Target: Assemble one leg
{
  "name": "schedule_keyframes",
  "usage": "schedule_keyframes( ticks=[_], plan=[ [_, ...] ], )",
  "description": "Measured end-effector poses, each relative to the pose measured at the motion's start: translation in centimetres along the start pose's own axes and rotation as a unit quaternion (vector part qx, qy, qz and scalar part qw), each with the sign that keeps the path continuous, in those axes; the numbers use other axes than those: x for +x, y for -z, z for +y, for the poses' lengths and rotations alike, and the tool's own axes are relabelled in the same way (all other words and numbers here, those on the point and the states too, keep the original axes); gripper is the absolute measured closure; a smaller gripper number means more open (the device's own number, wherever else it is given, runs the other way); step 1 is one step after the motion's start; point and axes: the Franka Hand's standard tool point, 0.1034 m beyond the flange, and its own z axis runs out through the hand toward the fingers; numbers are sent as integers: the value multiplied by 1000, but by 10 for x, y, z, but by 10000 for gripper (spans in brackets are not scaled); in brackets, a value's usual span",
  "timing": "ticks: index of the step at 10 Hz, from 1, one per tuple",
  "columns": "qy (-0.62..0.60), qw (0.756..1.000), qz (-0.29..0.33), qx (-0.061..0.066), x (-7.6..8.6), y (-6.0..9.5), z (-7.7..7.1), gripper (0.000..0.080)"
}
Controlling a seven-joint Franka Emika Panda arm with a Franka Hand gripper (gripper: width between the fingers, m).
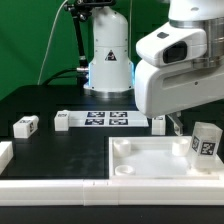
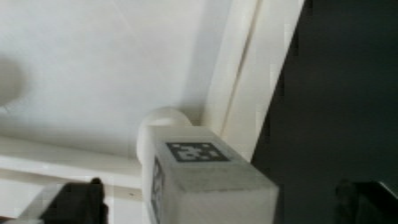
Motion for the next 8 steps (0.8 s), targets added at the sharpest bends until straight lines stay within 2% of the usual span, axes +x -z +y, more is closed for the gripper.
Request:
schedule_keyframes(
  ticks=[2, 3, 4, 7, 8],
  plan=[
    [-18, 1000, -5, -3, -1, 0, -1, 150],
    [-64, 997, -26, -35, -5, 0, -4, 150],
    [-60, 996, -30, -59, -4, -5, -4, 150],
    [-39, 995, -35, -91, -5, -13, 12, 150],
    [-39, 995, -35, -90, -5, -13, 12, 150]
  ],
)
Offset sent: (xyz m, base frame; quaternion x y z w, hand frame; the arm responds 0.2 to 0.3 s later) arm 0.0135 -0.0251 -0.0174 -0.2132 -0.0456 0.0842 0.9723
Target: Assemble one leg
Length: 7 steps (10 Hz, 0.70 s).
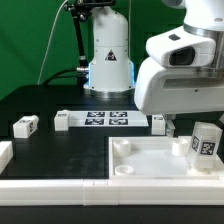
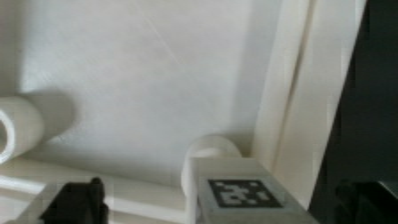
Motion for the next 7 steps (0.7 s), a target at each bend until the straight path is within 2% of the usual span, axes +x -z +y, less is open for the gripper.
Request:
schedule_keyframes(
  ticks=[5, 7],
  plan=[
    [0, 1000, 0, 0, 0, 0, 0, 150],
    [-1, 1000, 2, 1, 7, -2, 1, 150]
  ],
)
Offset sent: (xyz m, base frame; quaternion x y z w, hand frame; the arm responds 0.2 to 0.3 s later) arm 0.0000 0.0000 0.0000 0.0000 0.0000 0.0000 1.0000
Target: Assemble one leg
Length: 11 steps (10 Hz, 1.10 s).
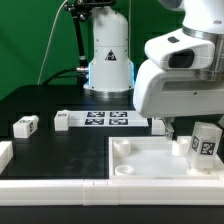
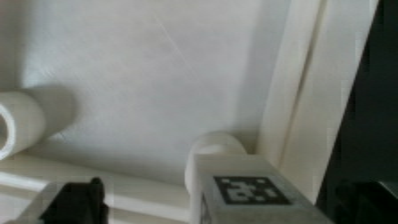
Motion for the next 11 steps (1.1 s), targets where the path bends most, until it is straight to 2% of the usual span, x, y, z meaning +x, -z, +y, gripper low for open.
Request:
schedule_keyframes(
  ticks=[5, 8, 11],
  plan=[
    [1, 1000, 5, 0, 5, 2, 3, 150],
    [1, 1000, 5, 0, 5, 2, 2, 509],
    [-5, 1000, 5, 1, 5, 2, 2, 509]
  ],
)
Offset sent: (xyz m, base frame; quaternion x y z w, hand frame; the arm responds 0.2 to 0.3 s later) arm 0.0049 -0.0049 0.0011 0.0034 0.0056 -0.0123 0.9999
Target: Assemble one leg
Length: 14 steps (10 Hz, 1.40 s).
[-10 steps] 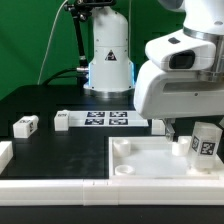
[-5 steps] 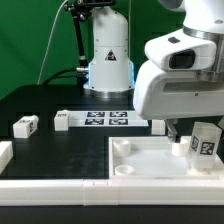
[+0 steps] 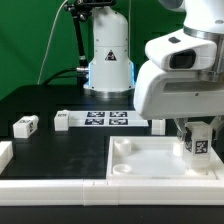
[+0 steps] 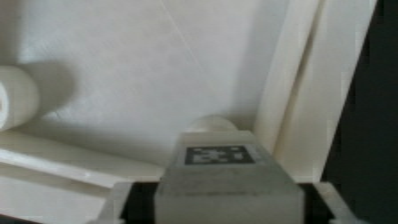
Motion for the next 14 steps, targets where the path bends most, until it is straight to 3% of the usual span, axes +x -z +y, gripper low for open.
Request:
schedule_keyframes(
  ticks=[2, 4, 5, 11, 13, 14],
  plan=[
    [-30, 1000, 0, 2, 0, 0, -1, 509],
    [-161, 987, 16, 15, 2, -2, -6, 509],
    [-238, 971, 25, 26, 2, -2, -7, 509],
    [-490, 870, 22, 52, 4, -2, -12, 509],
    [-453, 890, 24, 51, 4, -2, -12, 509],
    [-434, 899, 21, 49, 3, -2, -13, 410]
  ],
)
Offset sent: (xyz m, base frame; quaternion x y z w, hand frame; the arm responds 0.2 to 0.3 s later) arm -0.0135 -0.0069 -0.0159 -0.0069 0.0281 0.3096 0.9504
